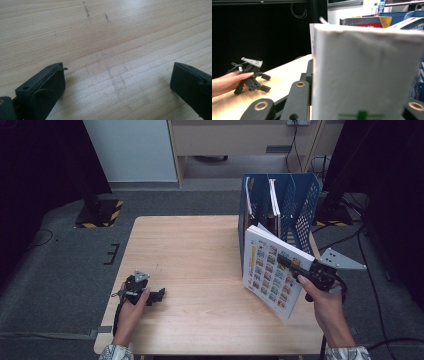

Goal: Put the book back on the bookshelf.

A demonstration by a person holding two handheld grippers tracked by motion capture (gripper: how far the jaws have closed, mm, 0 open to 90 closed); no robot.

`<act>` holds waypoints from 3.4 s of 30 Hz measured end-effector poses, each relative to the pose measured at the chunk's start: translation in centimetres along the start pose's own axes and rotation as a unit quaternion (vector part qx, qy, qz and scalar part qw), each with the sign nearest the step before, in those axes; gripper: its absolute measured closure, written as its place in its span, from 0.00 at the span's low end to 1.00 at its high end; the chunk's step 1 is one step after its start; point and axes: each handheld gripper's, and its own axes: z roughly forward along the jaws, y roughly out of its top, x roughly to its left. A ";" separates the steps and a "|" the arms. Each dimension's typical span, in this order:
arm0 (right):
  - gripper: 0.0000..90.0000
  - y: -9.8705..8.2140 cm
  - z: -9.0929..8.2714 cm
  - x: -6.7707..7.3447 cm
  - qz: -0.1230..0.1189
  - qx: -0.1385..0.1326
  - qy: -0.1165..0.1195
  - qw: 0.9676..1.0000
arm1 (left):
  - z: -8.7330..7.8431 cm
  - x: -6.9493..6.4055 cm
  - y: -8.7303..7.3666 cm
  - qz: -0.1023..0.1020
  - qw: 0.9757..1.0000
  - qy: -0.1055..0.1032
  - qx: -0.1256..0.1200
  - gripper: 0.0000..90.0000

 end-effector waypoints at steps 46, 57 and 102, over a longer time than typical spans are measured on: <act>0.82 3.4 -6.9 -0.2 0.004 -0.019 -0.083 0.996 | 0.0 0.0 0.0 0.000 1.000 0.000 0.000 0.00; 0.82 6.2 -6.2 -1.0 0.010 -0.029 -0.098 0.995 | 0.0 0.0 0.0 0.000 1.000 0.000 0.000 0.00; 0.82 10.1 -1.9 -8.0 -0.015 -0.006 -0.279 0.960 | 0.0 -0.1 0.0 0.001 1.000 0.000 0.001 0.00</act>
